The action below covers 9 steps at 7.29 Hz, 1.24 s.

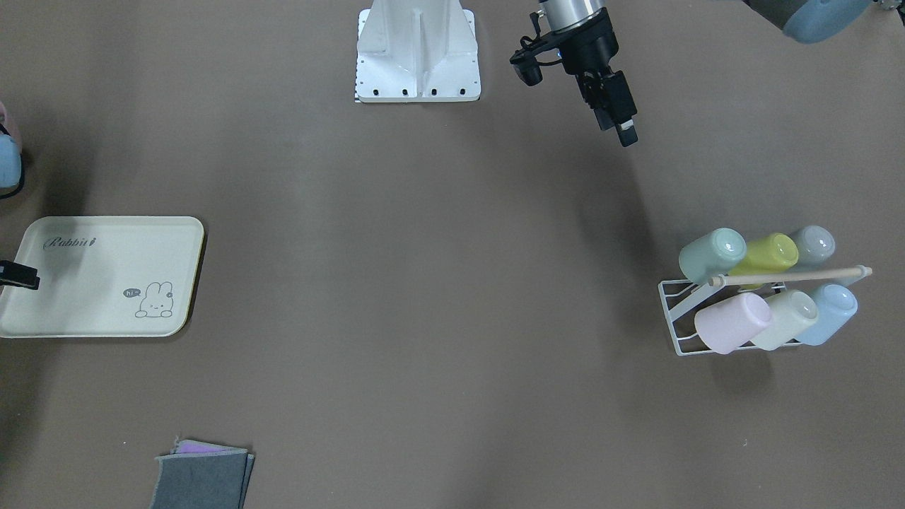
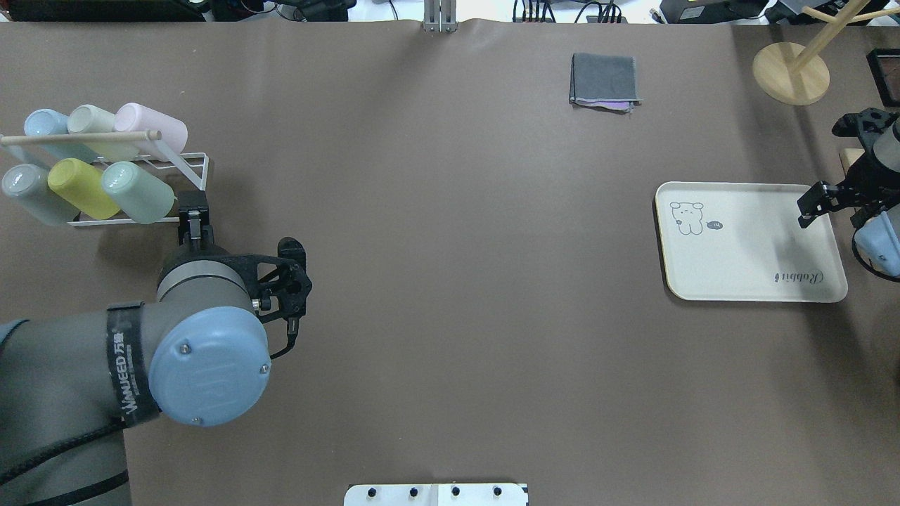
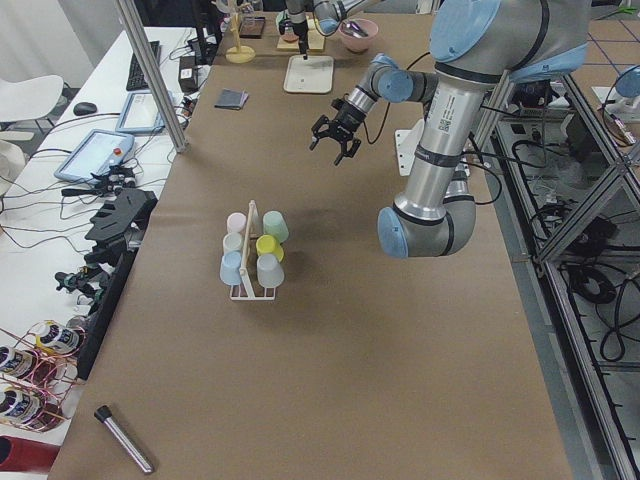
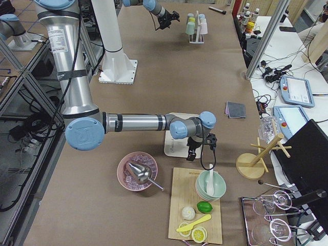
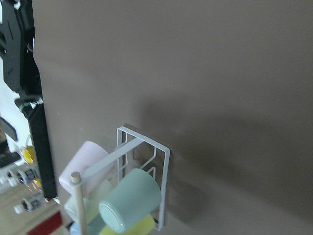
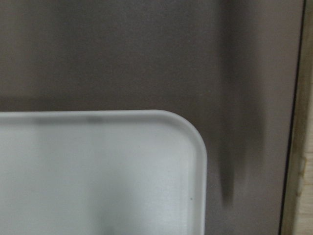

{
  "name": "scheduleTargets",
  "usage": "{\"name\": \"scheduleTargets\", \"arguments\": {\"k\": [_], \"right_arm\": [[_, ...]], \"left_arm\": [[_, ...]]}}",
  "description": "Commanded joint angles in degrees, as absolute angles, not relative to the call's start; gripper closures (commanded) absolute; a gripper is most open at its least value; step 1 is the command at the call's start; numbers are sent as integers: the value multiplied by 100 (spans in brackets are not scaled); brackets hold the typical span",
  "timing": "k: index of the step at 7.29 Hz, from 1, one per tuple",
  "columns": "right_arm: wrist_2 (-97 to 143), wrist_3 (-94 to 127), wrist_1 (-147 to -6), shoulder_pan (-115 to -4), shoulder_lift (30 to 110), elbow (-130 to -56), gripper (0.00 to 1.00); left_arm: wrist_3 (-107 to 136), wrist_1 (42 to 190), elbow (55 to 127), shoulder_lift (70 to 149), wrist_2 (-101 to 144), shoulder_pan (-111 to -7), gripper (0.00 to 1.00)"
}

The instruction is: Pick up and place green cup on tray

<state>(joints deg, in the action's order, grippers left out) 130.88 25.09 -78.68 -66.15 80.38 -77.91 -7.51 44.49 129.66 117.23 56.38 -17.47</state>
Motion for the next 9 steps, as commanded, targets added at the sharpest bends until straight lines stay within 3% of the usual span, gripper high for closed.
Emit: {"name": "scheduleTargets", "arguments": {"k": [1, 3, 4, 6, 9], "right_arm": [[13096, 2549, -7761, -6583, 8094, -7813, 21], [13113, 2540, -7761, -6592, 8217, -7945, 38], [13131, 2523, -7761, -6592, 8261, -7954, 39], [13122, 2487, -7761, -6592, 8384, -8024, 39], [13104, 2487, -7761, -6601, 8455, -8016, 49]], "left_arm": [[-2183, 4744, 12946, 11001, 4199, -1617, 2], [-3378, 6309, 12467, 9841, 3285, -1617, 2], [-3888, 7442, 12002, 9374, 3165, -1608, 2], [-5058, 8285, 11289, 9203, 2397, -1608, 2], [-5491, 8420, 10813, 9035, 1988, -1495, 2]]}}
